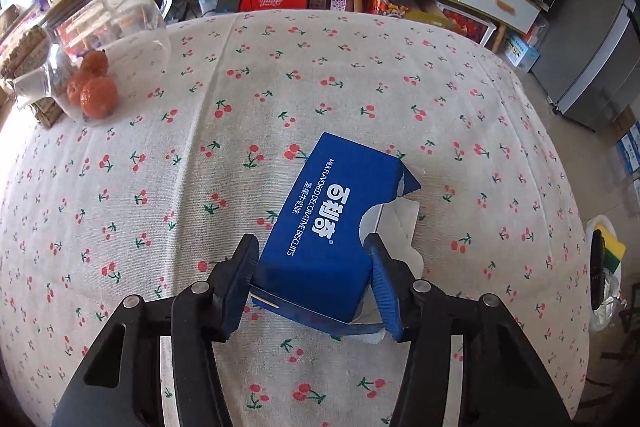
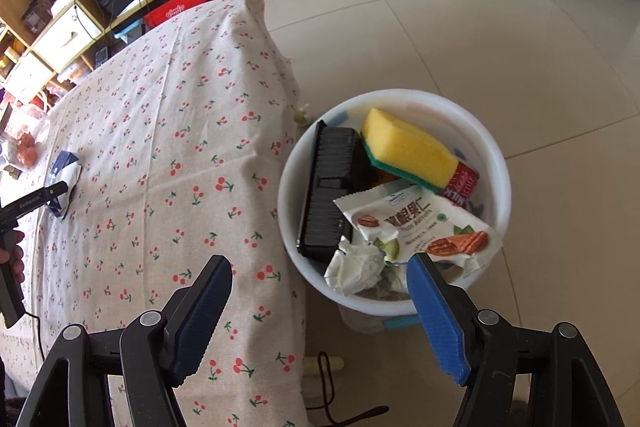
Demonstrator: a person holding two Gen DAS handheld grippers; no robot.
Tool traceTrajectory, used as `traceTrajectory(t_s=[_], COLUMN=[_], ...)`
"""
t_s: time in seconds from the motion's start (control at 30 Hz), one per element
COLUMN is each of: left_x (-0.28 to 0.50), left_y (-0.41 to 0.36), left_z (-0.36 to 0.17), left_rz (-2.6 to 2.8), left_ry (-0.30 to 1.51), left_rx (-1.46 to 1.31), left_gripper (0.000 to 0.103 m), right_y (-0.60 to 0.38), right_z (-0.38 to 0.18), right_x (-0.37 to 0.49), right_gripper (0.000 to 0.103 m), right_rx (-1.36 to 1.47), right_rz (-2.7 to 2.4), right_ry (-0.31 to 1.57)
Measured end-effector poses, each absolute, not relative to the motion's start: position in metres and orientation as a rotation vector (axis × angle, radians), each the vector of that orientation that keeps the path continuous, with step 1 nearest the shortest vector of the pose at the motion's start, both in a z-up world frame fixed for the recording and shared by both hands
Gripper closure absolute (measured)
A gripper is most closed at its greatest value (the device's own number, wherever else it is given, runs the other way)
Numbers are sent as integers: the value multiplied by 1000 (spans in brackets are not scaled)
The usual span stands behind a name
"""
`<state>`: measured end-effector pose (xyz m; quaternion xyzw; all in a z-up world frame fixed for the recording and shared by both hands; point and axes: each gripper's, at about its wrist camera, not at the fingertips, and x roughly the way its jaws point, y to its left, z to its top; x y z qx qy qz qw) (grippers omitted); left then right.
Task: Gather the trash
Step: 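Carry the blue biscuit box with the left tool into the bucket and release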
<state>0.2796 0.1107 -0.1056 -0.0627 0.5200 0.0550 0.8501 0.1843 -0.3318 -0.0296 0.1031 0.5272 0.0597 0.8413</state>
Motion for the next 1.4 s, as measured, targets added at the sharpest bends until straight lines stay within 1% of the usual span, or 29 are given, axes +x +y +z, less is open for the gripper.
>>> traceTrajectory(t_s=[0.17,0.33,0.57,0.73,0.83,0.87,0.9,0.97,1.03,1.2,1.4], left_x=[267,252,243,244,246,246,247,249,245,227,190], left_y=[40,-63,-201,-255,-268,-270,-271,-268,-262,-237,-193], left_z=[-73,-53,-60,-73,-77,-78,-80,-80,-76,-60,-42], left_rz=[-8,-184,-377,-424,-435,-441,-437,-431,-428,-414,-357], left_ry=[1049,1034,1059,1067,1058,1051,1057,1066,1051,1031,1011], left_rx=[-68,2,96,117,117,118,121,106,90,74,74], left_gripper=[46,46,46,46,45,40,26,10,9,4,2], right_y=[-356,-385,-425,-448,-454,-455,-456,-456,-456,-448,-421], right_z=[-18,-15,-15,-16,-15,-15,-15,-16,-15,-13,-7], right_x=[168,147,125,117,114,114,114,112,112,111,107], right_gripper=[26,26,26,26,26,26,26,26,26,26,26], right_rx=[235,243,253,279,289,289,290,289,288,279,263], right_rz=[90,45,-16,-48,-54,-56,-56,-57,-56,-51,-14], right_ry=[1077,1060,1054,1048,1045,1045,1045,1046,1044,1036,1020])
